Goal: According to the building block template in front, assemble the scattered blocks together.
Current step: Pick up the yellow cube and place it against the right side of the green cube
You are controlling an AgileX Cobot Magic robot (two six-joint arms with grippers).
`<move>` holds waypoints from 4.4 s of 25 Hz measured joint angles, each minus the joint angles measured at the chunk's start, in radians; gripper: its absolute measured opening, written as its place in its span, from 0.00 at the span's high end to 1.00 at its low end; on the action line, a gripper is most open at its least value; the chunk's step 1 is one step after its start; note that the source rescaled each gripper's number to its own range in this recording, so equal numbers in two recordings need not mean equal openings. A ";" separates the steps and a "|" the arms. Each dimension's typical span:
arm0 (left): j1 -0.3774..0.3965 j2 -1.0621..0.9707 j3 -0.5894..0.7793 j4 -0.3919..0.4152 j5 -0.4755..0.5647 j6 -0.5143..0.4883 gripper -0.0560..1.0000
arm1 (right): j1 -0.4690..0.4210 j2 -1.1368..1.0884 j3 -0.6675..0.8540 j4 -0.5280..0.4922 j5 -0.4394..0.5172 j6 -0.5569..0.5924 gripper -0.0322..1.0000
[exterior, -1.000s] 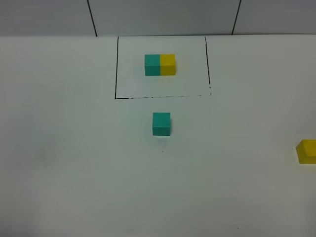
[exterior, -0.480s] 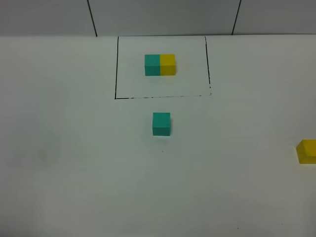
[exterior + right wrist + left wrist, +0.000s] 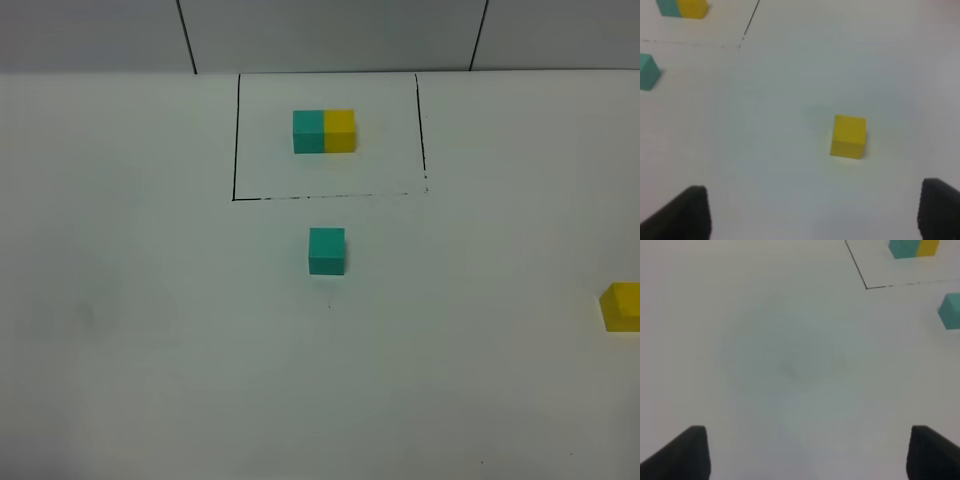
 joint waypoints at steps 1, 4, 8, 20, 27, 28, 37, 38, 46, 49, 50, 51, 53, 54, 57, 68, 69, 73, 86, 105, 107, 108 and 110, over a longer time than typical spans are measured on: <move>0.007 0.000 0.000 0.000 0.000 0.000 0.30 | 0.000 0.000 0.000 0.000 0.000 0.000 0.11; 0.008 0.000 0.000 0.000 0.000 0.000 0.30 | 0.000 0.000 0.000 0.000 0.000 0.000 0.11; 0.008 0.000 0.000 0.000 0.000 0.000 0.30 | 0.000 0.000 0.000 0.000 0.000 0.000 0.11; 0.008 0.000 0.000 0.000 0.000 0.000 0.30 | 0.000 0.000 0.000 0.000 0.000 0.000 0.11; 0.008 0.000 0.000 0.000 0.000 0.000 0.30 | 0.000 0.000 0.000 0.000 0.000 0.000 0.11; 0.008 0.000 0.000 0.000 0.000 0.000 0.30 | 0.000 0.000 0.000 0.000 0.000 0.008 0.11; 0.008 0.000 0.000 0.000 0.000 0.000 0.30 | 0.000 0.490 -0.038 0.022 -0.108 0.042 0.11; 0.008 0.000 0.000 0.000 0.000 0.000 0.30 | 0.000 0.594 -0.055 0.022 -0.161 0.042 0.11; 0.008 0.000 0.000 0.000 0.000 0.000 0.30 | -0.048 1.277 -0.245 0.018 -0.293 0.012 0.11; 0.008 0.000 0.000 0.000 0.000 0.000 0.30 | -0.073 1.397 -0.278 0.028 -0.357 -0.039 0.11; 0.008 0.000 0.000 0.000 0.000 0.000 0.30 | -0.085 1.429 -0.285 0.034 -0.373 -0.048 0.11; 0.008 0.000 0.000 0.000 0.000 0.000 0.30 | -0.097 1.455 -0.293 0.042 -0.382 -0.060 0.11; 0.008 0.000 0.000 0.000 0.000 0.000 0.30 | -0.129 1.508 -0.299 0.054 -0.392 -0.082 0.11; 0.008 0.000 0.000 0.000 0.000 0.000 0.30 | -0.146 1.528 -0.301 0.061 -0.397 -0.098 0.11; 0.008 0.000 0.000 0.000 0.000 0.000 0.30 | -0.187 1.580 -0.304 0.099 -0.417 -0.137 0.11; 0.008 0.000 0.000 0.000 0.000 0.000 0.30 | -0.224 1.709 -0.306 0.116 -0.514 -0.183 0.11; 0.008 0.000 0.000 0.000 0.000 0.000 0.30 | -0.224 1.719 -0.306 0.113 -0.523 -0.183 0.11; 0.008 0.000 0.000 0.000 0.000 0.000 0.30 | -0.224 1.749 -0.306 0.104 -0.549 -0.183 0.20; 0.008 0.000 0.000 0.000 0.000 0.000 0.30 | -0.218 1.775 -0.309 0.045 -0.540 -0.181 0.96; 0.008 0.000 0.000 0.000 0.000 0.000 0.30 | 0.349 2.008 -0.928 -0.027 -0.110 -0.929 0.96; 0.008 0.000 0.000 0.000 0.000 0.000 0.30 | 0.373 2.057 -0.979 -0.027 -0.107 -0.938 0.96; 0.008 0.000 0.000 0.000 0.000 0.000 0.30 | 0.383 2.076 -0.999 -0.028 -0.106 -0.942 0.96; 0.008 0.000 0.000 0.000 0.000 0.000 0.30 | 0.395 2.122 -1.048 -0.028 -0.103 -0.947 0.96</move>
